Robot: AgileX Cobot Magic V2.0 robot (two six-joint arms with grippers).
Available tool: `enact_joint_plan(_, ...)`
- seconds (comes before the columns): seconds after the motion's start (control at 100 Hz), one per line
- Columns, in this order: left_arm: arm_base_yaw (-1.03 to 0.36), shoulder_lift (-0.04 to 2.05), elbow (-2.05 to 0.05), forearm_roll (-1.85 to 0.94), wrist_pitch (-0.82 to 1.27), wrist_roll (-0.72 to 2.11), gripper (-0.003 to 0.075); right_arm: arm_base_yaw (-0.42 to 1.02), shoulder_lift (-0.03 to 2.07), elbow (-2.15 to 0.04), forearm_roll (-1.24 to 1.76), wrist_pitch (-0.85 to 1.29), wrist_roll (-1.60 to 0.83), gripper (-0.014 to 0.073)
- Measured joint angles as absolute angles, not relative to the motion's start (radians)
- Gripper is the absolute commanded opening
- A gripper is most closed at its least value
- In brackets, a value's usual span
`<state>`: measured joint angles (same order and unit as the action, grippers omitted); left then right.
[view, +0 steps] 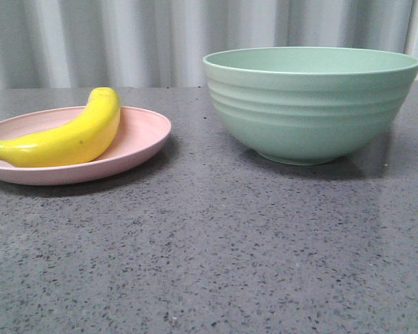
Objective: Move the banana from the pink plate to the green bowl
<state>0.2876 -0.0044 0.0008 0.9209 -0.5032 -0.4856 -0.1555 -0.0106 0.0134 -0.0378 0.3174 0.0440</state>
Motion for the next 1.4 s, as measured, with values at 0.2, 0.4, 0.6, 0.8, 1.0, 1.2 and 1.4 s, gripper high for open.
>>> enact_joint_plan(0.2,0.277,-0.004,0.001,0.697,-0.487,-0.486,-0.0018,-0.156,-0.011,0.013,-0.038,0.317,0.044,-0.0072)
enact_joint_plan(0.4,0.242,-0.004,0.001,0.159,-0.265,-0.487,-0.0019,-0.156,-0.011,0.013,-0.038,0.317,0.044,-0.0072)
enact_joint_plan(0.6,0.209,-0.004,0.001,0.106,-0.082,-0.487,-0.0019,-0.156,-0.011,0.013,-0.038,0.317,0.044,-0.0072)
enact_joint_plan(0.8,0.171,-0.004,0.001,0.108,-0.022,-0.487,-0.0019,-0.156,-0.011,0.013,-0.038,0.317,0.044,-0.0072)
enact_joint_plan(1.0,0.145,-0.004,0.001,0.124,0.091,-0.487,-0.0018,-0.156,-0.011,0.013,-0.038,0.317,0.044,-0.0072)
enact_joint_plan(1.2,-0.008,-0.004,0.001,0.305,0.115,-0.487,-0.0018,-0.156,-0.011,0.013,-0.038,0.317,0.044,-0.0072)
enact_joint_plan(1.4,-0.057,-0.004,0.001,0.279,0.226,-0.487,-0.0018,-0.156,-0.011,0.013,-0.038,0.317,0.044,-0.0072)
